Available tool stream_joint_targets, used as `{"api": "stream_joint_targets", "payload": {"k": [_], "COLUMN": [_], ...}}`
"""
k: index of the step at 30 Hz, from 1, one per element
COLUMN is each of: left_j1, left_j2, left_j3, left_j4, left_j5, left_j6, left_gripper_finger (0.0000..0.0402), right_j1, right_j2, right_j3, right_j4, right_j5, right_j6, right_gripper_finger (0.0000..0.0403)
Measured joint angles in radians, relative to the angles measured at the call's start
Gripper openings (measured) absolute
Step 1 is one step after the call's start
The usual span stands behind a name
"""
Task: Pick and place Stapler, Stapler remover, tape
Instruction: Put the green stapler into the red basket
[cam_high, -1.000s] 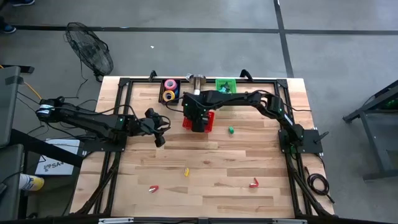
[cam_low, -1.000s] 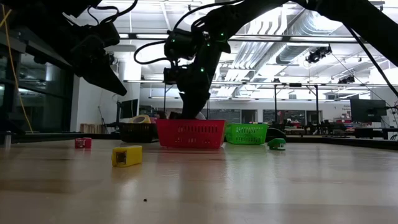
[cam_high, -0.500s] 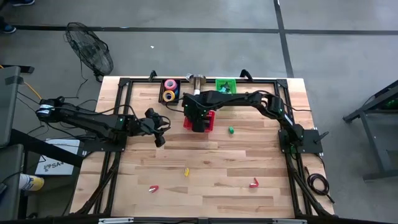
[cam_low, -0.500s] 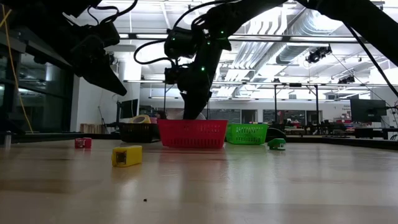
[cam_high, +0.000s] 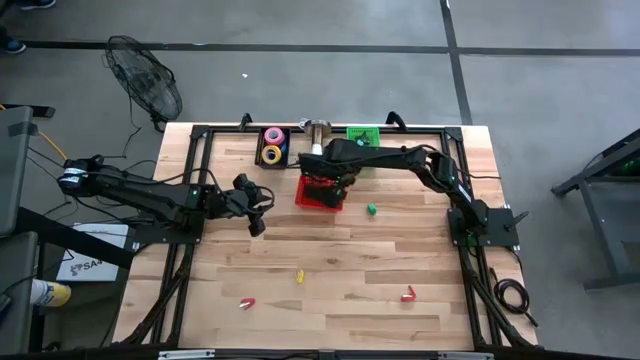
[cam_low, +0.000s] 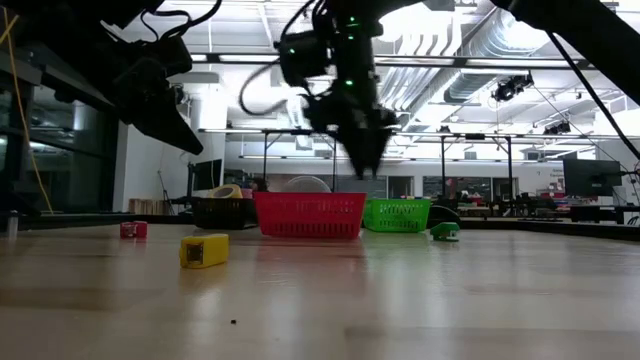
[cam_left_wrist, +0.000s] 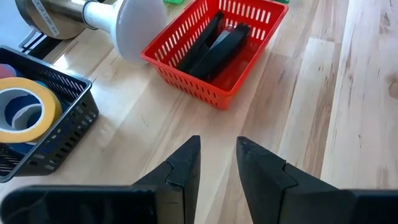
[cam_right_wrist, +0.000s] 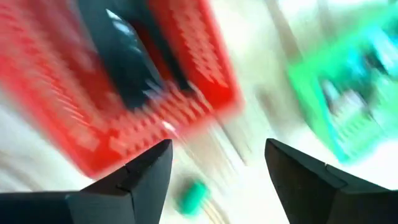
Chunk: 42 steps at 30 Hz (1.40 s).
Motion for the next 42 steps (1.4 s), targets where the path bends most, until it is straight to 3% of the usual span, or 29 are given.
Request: {"api": "stream_joint_targets", "payload": {"k": [4, 13, 20, 33, 42], "left_j1": [0.000, 0.000, 0.000, 0.000, 0.000], "left_j2": [0.000, 0.000, 0.000, 0.000, 0.000], "left_j3": [0.000, 0.000, 0.000, 0.000, 0.000], "left_j4": [-0.016, -0.031, -0.039, -0.037, -0.035], "left_j5": [0.000, 0.000, -0.003, -0.005, -0.005], "left_j6": [0.000, 0.000, 0.000, 0.000, 0.000], "left_gripper_finger": [0.0102, 0.0102, 0.0102, 0.0102, 0.0102], "right_j1": [0.001, 0.030, 0.045, 0.010, 0.023], "right_j2": [0.000, -0.002, -0.069, -0.410, -0.468], "right_j3": [-0.011, -0.039, -0.220, -0.707, -0.933], "right_j4": [-0.122, -0.118, -0.085, 0.361, 0.590], "right_j5": [0.078, 0.110, 0.120, -0.023, -0.031], "right_j6": [0.124, 0.180, 0.229, 0.414, 0.536], "right_gripper_finger": [0.0248, 0.0248, 0.0248, 0.0248, 0.0248]}}
